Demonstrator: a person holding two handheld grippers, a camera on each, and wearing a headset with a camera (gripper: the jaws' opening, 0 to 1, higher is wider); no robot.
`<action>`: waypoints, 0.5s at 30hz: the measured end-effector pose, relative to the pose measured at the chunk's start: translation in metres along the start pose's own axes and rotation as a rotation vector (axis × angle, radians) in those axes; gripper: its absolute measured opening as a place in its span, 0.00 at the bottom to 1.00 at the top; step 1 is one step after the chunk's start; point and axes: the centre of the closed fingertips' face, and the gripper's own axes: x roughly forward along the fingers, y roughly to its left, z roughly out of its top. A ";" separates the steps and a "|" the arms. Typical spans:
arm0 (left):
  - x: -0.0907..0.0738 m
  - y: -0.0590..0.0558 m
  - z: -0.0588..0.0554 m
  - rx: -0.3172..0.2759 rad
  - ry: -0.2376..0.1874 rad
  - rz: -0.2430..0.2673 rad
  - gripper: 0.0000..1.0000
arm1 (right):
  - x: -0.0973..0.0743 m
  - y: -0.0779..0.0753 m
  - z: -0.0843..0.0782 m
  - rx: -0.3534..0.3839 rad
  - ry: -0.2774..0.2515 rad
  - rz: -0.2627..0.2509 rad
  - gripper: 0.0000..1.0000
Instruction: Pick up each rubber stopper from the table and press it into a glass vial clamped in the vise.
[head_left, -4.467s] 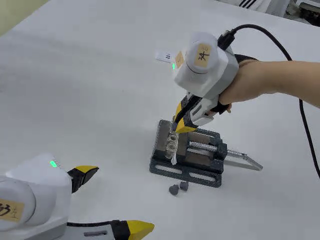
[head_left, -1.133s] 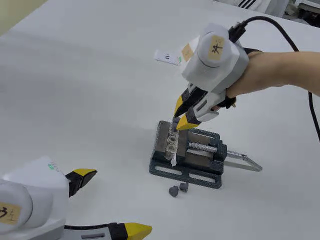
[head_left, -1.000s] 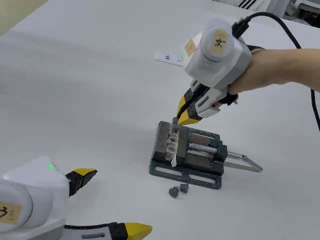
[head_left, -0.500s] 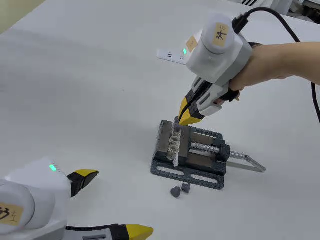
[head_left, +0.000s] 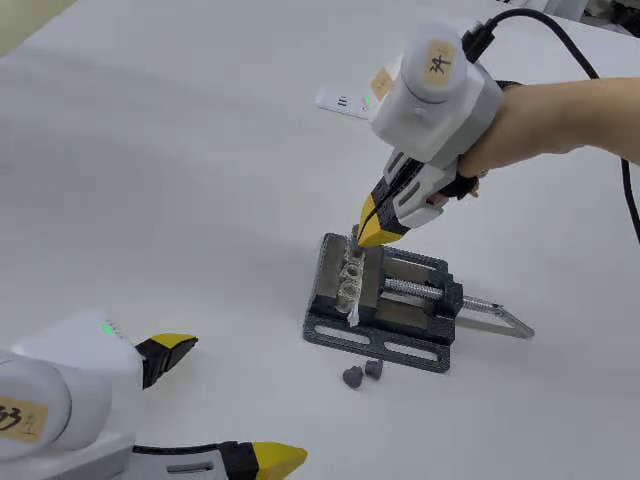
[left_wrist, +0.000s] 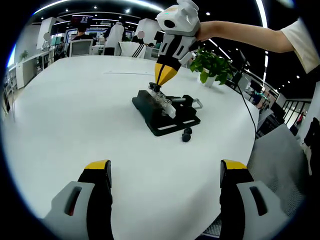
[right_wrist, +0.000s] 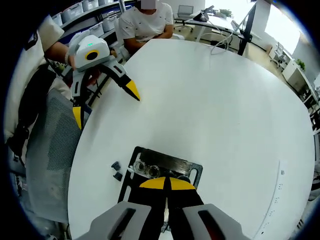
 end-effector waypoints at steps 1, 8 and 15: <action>0.000 0.000 0.000 -0.001 0.000 0.000 0.89 | 0.000 0.000 0.000 0.001 0.002 0.001 0.00; 0.002 0.000 0.000 -0.002 0.000 -0.001 0.89 | 0.001 -0.001 -0.002 0.040 0.004 0.030 0.00; 0.004 -0.002 0.000 -0.006 0.000 -0.005 0.88 | 0.002 0.001 -0.002 0.062 0.009 0.029 0.00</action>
